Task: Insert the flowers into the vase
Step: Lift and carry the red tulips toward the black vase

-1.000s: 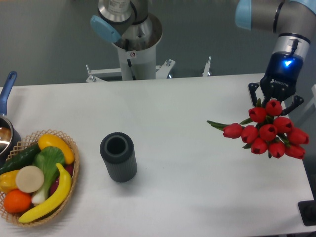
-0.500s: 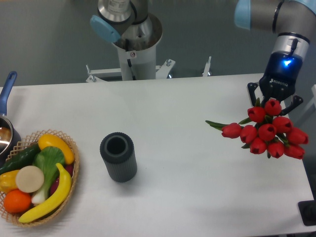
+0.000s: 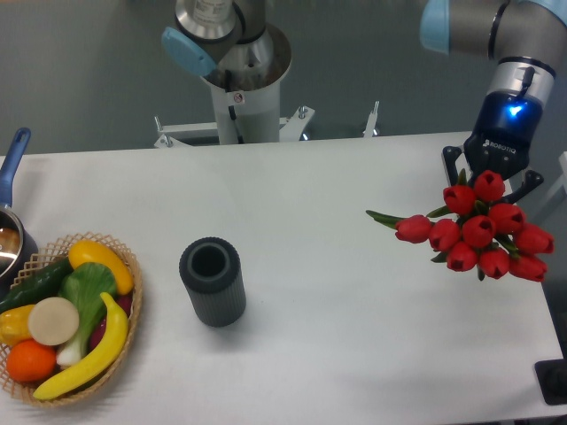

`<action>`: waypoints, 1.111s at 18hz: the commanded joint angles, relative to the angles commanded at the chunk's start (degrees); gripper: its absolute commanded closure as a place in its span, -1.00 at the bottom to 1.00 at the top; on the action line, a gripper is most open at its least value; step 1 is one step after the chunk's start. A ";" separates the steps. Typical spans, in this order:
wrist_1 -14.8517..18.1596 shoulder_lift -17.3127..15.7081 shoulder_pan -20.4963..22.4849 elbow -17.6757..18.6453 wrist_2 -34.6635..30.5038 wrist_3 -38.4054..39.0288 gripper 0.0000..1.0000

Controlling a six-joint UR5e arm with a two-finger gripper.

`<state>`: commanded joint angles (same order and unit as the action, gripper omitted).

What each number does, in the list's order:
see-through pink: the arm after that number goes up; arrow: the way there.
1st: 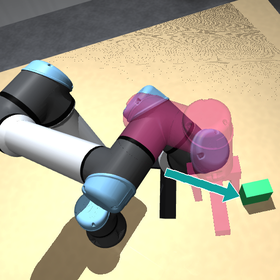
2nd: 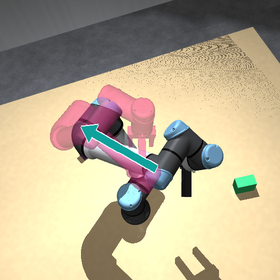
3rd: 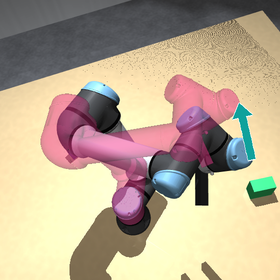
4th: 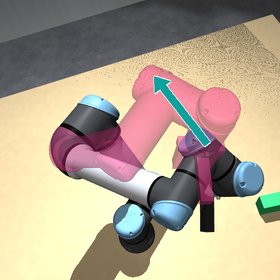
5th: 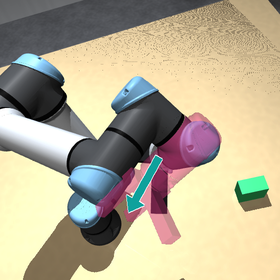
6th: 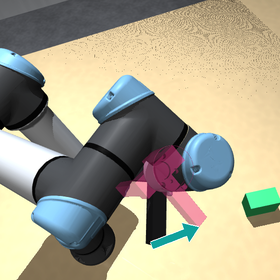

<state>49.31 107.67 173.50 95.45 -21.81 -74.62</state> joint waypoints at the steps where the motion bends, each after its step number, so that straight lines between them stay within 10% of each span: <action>1: -0.18 0.00 -0.17 0.35 0.97 0.00 0.50; 20: -0.53 -4.30 -14.50 9.57 25.50 -6.50 0.50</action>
<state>48.78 103.37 159.00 105.02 3.69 -81.12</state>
